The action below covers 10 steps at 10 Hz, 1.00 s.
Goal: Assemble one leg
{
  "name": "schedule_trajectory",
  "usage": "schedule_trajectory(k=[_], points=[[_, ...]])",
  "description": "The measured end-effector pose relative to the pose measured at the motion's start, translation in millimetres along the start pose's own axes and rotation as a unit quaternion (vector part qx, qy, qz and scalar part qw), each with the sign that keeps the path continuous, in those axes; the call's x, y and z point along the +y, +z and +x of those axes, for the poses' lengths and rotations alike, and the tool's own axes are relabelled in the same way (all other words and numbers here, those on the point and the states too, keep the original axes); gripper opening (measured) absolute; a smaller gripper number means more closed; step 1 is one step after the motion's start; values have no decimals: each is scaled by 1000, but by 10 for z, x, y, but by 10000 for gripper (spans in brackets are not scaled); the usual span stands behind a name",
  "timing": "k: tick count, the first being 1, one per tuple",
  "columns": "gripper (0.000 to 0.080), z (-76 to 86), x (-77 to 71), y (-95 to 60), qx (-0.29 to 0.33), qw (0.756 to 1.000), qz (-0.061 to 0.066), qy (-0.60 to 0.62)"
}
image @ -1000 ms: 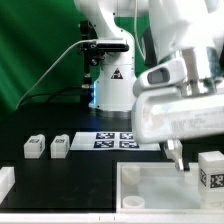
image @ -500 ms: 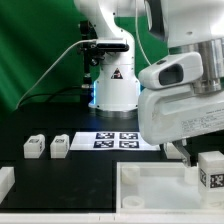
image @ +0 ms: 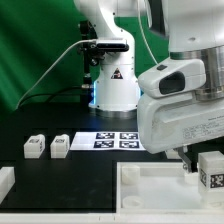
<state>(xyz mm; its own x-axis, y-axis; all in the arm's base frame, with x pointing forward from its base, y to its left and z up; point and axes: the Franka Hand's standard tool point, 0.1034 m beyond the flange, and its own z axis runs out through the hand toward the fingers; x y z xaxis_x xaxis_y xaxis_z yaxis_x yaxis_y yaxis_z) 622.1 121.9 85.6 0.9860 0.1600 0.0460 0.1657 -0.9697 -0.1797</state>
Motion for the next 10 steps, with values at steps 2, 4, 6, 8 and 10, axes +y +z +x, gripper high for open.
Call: schedule_trajectory(k=[2, 4, 6, 8, 10], points=[[649, 2, 67, -6, 1, 1000, -1, -2], [514, -5, 62, 1, 0, 1000, -1, -2], [300, -6, 81, -1, 0, 1000, -2, -1], [300, -5, 92, -3, 0, 1000, -2, 4], [300, -3, 99, -3, 1, 1000, -1, 26]])
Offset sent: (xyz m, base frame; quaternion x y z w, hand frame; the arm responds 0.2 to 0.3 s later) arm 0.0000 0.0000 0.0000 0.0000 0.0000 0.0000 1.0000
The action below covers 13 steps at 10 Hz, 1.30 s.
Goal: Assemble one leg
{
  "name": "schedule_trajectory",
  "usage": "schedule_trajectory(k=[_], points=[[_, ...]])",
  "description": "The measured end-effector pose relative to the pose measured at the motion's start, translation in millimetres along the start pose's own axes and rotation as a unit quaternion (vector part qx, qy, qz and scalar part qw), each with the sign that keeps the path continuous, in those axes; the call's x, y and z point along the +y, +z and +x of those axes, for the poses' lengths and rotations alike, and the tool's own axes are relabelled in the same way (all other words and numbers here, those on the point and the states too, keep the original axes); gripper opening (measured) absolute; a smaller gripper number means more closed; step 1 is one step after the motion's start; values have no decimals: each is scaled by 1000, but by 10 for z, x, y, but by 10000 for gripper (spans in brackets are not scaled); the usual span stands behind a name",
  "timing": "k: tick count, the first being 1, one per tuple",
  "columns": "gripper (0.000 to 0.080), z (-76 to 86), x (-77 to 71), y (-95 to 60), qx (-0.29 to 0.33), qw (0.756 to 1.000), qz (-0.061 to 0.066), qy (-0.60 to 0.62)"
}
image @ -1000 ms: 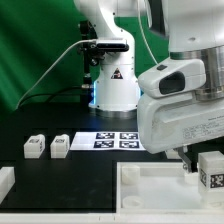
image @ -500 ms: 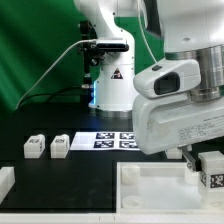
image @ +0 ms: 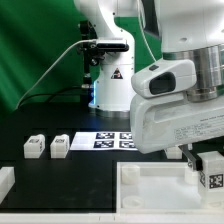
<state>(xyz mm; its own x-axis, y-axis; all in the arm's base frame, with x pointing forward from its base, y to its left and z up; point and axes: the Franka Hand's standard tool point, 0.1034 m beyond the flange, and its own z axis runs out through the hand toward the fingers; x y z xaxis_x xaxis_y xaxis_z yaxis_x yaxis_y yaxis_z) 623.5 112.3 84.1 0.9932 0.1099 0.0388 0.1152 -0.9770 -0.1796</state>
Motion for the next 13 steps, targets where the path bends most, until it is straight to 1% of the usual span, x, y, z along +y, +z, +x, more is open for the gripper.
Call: schedule_trajectory(k=[1, 3, 4, 5, 6, 8, 9, 10, 11, 12, 13], points=[[299, 24, 14, -2, 9, 997, 6, 82], [299, 46, 23, 2, 19, 975, 14, 222], [299, 58, 33, 9, 30, 942, 26, 334], [300, 39, 33, 14, 39, 898, 39, 436], [300, 17, 26, 14, 39, 873, 44, 484], [300, 13, 15, 17, 33, 827, 51, 560], [300, 10, 2, 21, 29, 798, 54, 600], [300, 8, -27, 31, 23, 760, 61, 647], [300, 28, -90, 51, 18, 694, 75, 716], [300, 30, -128, 60, 15, 676, 79, 732], [301, 27, -126, 61, 16, 695, 78, 715]])
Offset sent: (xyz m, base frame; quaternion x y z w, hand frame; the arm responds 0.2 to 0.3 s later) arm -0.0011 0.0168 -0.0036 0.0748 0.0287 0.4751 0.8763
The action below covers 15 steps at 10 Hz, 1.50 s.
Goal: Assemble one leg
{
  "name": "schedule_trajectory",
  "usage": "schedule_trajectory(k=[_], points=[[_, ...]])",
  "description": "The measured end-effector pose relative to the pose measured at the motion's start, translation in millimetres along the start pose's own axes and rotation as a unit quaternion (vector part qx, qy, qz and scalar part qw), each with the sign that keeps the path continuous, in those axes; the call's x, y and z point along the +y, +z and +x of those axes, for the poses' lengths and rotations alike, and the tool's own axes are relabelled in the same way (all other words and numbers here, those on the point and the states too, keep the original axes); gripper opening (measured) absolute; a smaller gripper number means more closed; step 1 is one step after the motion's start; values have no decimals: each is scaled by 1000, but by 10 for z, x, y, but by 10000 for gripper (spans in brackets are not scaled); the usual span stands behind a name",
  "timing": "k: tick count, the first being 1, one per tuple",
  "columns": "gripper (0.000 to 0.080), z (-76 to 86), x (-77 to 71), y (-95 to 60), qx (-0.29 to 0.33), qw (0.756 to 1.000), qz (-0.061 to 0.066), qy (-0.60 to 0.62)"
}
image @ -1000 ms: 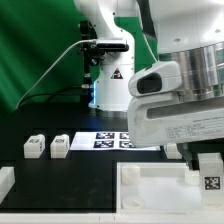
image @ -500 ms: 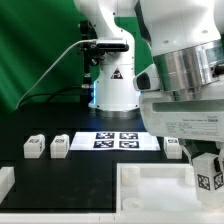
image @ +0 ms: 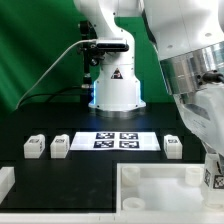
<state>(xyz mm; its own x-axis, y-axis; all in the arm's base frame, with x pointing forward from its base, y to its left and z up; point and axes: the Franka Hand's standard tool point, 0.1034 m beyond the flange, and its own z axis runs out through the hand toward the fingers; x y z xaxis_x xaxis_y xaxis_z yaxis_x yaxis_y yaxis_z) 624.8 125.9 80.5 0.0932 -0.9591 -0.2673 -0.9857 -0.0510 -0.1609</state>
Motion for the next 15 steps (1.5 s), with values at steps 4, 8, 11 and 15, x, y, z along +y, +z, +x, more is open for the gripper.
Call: schedule_trajectory(k=[4, 8, 11, 15], points=[[624, 24, 81, 16, 1, 980, -39, -194], [648, -11, 0, -12, 2, 875, -81, -478], [649, 71, -72, -31, 10, 747, -96, -658], [520, 265, -105, -43, 8, 727, -95, -681]])
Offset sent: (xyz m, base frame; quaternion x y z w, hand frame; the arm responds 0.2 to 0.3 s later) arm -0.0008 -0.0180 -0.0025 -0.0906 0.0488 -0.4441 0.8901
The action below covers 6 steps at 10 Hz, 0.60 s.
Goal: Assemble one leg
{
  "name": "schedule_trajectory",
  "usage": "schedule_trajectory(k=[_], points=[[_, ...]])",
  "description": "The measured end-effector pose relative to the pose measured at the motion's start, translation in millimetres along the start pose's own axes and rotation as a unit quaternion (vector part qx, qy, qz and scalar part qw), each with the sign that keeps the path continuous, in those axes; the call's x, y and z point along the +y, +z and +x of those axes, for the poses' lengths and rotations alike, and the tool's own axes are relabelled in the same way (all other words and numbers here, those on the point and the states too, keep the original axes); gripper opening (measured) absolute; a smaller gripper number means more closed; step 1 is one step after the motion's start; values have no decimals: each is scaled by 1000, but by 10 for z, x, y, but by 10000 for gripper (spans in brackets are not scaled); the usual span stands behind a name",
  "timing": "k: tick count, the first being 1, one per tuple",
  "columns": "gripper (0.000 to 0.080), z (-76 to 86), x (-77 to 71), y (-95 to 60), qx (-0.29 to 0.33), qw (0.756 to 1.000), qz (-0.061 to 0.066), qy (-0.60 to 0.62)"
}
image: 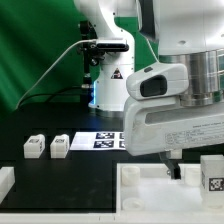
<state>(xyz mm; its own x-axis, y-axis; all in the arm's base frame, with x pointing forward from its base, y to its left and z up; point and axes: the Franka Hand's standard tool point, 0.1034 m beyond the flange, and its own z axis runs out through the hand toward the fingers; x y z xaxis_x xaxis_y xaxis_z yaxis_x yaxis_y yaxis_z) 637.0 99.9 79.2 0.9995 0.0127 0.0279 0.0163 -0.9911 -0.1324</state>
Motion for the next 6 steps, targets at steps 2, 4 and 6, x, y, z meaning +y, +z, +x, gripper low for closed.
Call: schedule_trajectory(k=[2, 4, 6], points=[[385, -4, -34, 3, -1, 996, 5, 85], [292, 5, -47, -4, -1, 985, 14, 174], [292, -11, -50, -2, -1, 928, 27, 372]])
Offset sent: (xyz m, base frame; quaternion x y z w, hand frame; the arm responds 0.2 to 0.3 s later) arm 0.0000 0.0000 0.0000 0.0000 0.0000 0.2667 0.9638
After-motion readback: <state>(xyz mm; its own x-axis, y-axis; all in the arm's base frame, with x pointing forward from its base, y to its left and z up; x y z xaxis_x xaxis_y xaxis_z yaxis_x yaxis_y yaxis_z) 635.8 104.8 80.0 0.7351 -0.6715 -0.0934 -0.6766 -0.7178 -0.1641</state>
